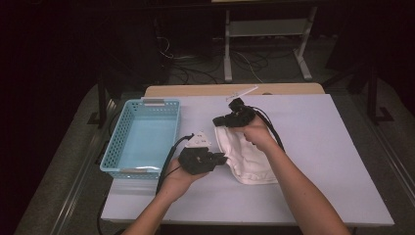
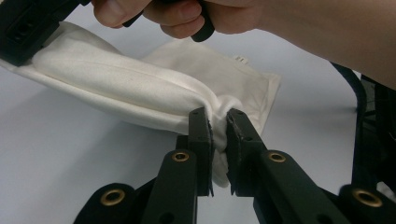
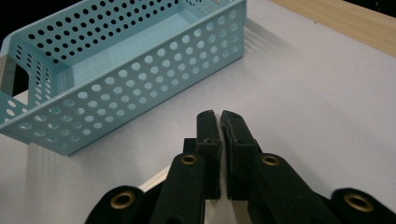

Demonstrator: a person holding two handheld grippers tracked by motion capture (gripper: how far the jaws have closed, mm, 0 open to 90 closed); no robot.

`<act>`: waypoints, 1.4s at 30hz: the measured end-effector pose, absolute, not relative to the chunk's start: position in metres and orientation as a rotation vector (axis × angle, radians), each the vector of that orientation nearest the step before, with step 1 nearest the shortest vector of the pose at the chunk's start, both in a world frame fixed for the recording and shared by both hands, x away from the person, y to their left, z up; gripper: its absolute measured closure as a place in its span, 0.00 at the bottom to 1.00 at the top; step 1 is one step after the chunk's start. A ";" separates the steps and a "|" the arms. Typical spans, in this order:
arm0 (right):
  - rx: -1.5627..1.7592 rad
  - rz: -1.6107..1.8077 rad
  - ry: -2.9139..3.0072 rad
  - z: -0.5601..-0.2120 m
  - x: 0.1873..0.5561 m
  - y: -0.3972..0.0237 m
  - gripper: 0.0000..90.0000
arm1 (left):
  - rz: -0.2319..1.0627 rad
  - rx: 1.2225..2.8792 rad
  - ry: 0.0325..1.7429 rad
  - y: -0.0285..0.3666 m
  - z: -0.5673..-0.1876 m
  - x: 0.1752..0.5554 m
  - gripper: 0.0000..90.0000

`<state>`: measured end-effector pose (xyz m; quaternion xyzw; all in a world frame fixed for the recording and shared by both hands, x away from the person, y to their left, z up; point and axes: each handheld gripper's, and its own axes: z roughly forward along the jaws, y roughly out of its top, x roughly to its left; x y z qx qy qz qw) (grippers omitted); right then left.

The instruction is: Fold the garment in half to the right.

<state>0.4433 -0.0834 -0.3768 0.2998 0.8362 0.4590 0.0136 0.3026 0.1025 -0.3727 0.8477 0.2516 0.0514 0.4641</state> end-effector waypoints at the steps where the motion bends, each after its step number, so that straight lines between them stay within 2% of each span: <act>1: 0.935 1.429 2.603 -0.376 0.443 -0.084 0.95 | 0.126 2.080 0.610 0.101 -0.372 0.303 0.89; 42: 1.054 1.475 2.452 -0.378 0.428 -0.169 0.95 | 0.042 2.124 0.456 0.033 -0.372 0.317 0.89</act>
